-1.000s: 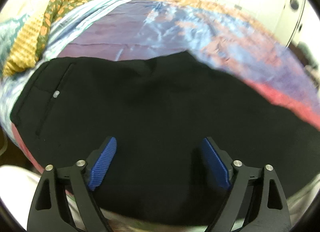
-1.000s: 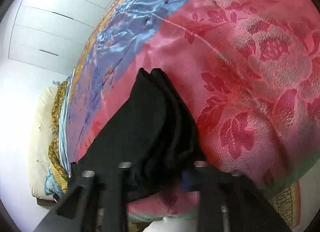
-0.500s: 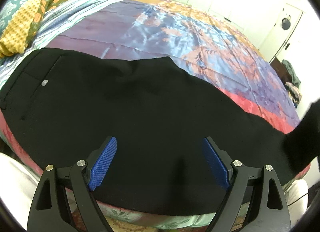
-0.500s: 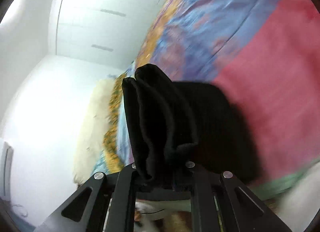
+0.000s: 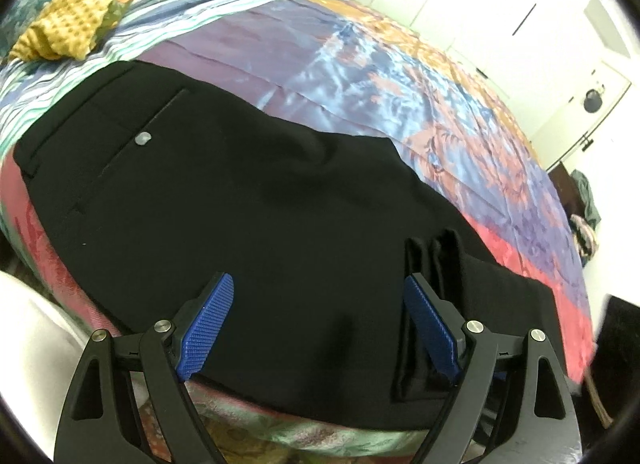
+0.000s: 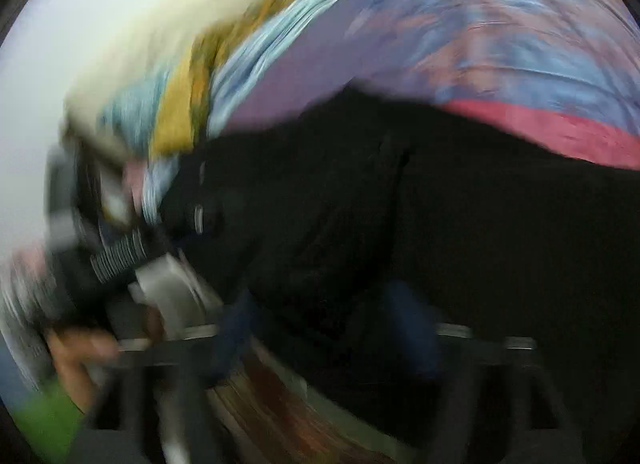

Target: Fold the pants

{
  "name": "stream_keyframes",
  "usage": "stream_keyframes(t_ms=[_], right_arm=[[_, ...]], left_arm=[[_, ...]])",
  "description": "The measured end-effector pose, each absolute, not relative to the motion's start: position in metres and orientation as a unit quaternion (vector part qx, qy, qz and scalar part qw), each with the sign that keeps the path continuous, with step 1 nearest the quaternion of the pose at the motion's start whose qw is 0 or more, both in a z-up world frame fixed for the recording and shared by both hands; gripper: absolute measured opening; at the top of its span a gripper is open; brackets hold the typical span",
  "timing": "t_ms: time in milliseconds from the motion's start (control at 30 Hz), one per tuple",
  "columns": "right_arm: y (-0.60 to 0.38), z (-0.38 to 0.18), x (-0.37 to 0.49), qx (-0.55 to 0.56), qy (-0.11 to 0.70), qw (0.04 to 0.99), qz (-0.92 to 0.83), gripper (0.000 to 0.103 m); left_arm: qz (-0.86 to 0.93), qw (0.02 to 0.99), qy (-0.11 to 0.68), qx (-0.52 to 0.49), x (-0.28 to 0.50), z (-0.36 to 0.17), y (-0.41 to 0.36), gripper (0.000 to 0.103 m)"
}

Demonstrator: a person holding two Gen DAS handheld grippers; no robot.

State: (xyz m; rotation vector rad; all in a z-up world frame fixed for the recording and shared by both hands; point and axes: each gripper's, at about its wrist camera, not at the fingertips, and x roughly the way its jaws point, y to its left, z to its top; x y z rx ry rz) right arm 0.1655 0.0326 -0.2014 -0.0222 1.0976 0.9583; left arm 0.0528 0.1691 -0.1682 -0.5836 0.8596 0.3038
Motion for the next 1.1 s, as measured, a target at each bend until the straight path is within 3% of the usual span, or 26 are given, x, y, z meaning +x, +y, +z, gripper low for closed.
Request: stream_keyframes(t_ms=[67,167,233,333,500,533,567,600,1000,1100], right_arm=[[0.016,-0.184,0.154,-0.026,0.475,0.761,0.442,0.084],[-0.043,-0.156,0.135,-0.044,0.415,0.815,0.401,0.097],[-0.082,-0.152,0.128,-0.037,0.398,0.841,0.365,0.101],[-0.140,-0.158,0.127,0.003,0.405,0.864,0.300,0.101],[-0.193,-0.160,0.153,0.109,0.411,0.875,0.230,0.102],[-0.197,-0.158,0.154,0.115,0.407,0.877,0.228,0.102],[-0.199,-0.159,0.156,0.116,0.406,0.877,0.228,0.102],[-0.203,-0.160,0.154,0.116,0.409,0.875,0.230,0.102],[-0.171,-0.136,0.145,0.037,0.370,0.883,0.286,0.102],[-0.159,-0.167,0.169,0.043,0.434,0.842,0.318,0.102]], left_arm=[[0.141,0.859,0.407,-0.276,0.051,-0.163,0.166,0.088],[0.093,0.875,0.400,-0.256,0.051,-0.148,0.144,0.083],[0.051,0.881,0.407,-0.236,0.057,-0.143,0.124,0.065],[0.014,0.876,0.441,-0.194,0.076,-0.150,0.093,0.051],[0.020,0.873,0.463,-0.151,0.094,-0.161,0.070,0.051],[0.020,0.873,0.465,-0.146,0.096,-0.162,0.069,0.044],[0.017,0.872,0.469,-0.139,0.098,-0.164,0.066,0.028],[0.019,0.867,0.483,-0.123,0.102,-0.169,0.061,0.004],[0.043,0.873,0.477,-0.088,0.078,-0.178,0.065,0.004],[0.037,0.872,0.477,-0.100,0.081,-0.182,0.068,0.006]])
